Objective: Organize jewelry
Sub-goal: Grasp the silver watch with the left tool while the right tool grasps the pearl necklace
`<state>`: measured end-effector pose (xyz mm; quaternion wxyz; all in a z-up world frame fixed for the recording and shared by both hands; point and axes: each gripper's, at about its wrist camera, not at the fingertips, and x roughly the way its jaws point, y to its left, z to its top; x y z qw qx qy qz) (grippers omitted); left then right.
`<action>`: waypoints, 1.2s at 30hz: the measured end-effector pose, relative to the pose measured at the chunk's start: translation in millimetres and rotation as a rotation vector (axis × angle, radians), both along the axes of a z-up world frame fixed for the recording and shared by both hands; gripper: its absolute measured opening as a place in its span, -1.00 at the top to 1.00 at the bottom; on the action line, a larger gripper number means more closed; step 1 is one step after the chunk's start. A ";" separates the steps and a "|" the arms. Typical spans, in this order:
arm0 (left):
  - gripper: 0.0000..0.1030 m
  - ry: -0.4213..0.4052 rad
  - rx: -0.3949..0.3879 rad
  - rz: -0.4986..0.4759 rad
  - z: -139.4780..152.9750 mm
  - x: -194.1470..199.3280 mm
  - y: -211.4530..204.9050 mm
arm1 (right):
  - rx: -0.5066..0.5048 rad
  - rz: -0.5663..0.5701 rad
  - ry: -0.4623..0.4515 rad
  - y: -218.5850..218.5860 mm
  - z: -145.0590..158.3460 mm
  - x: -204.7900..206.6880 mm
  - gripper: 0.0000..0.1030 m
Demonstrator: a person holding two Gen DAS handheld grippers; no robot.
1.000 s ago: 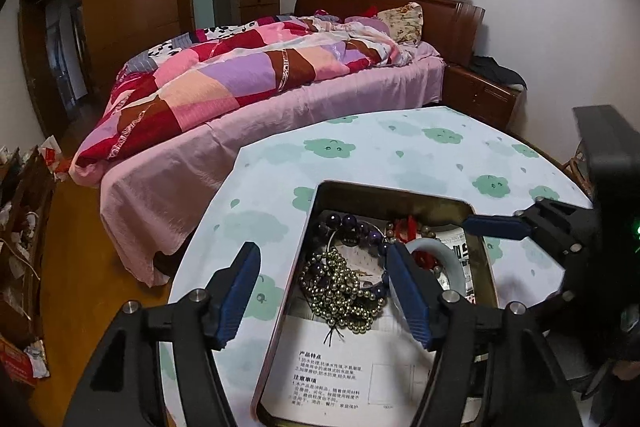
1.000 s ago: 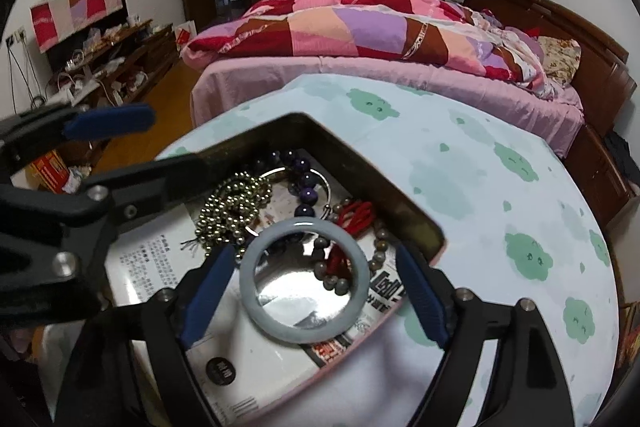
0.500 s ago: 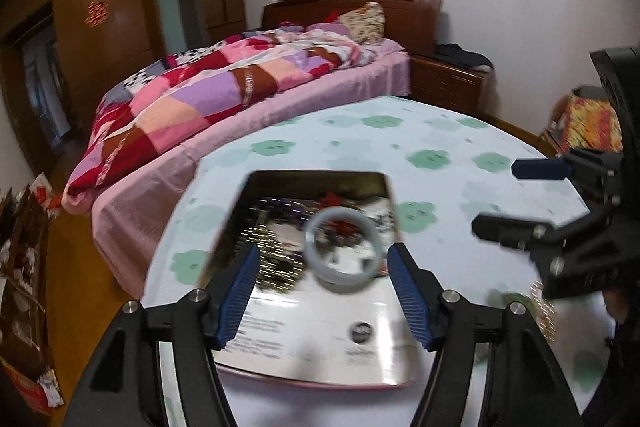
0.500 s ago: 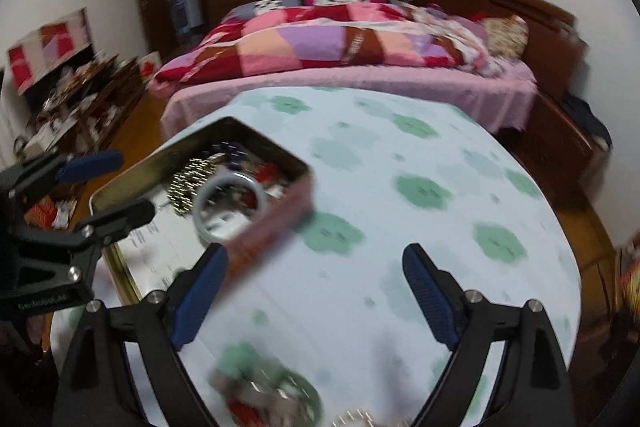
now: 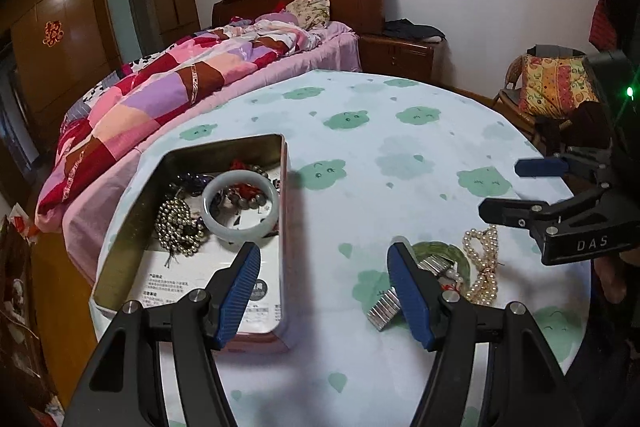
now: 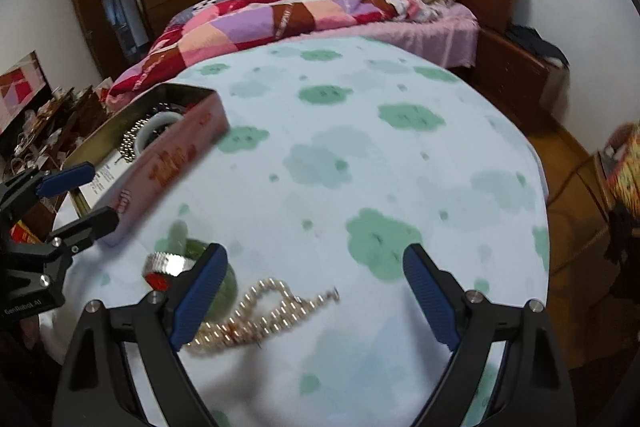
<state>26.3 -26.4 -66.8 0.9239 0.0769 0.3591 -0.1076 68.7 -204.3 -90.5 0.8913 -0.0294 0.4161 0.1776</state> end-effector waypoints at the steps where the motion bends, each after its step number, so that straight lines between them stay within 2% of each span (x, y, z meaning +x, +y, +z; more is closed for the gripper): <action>1: -0.29 0.001 -0.008 -0.005 0.3 -1.0 -0.7 | 0.011 -0.012 0.008 -3.1 -2.3 -1.4 -0.78; 9: -0.29 0.013 -0.019 -0.090 -4.8 -9.2 -16.7 | 0.023 -0.044 0.021 -15.1 -8.6 -21.8 -0.78; 14: -0.28 0.035 -0.037 -0.102 -10.7 -6.5 -17.2 | 0.022 -0.050 0.021 -17.0 -9.9 -28.0 -0.78; 18: -0.08 0.066 -0.062 -0.118 -16.5 -4.1 -17.2 | 0.022 -0.044 0.030 -13.2 -12.3 -28.6 -0.78; 24: 0.03 0.099 -0.091 -0.134 -22.1 -3.1 -16.9 | 0.010 -0.031 0.030 -6.5 -15.4 -35.0 -0.77; 32: 0.04 0.160 -0.145 -0.157 -33.0 3.4 -13.9 | 0.009 -0.026 0.048 -1.1 -21.1 -37.0 -0.62; 36: 0.04 0.163 -0.154 -0.168 -34.6 2.8 -15.0 | -0.009 -0.009 0.039 6.3 -24.7 -38.4 -0.47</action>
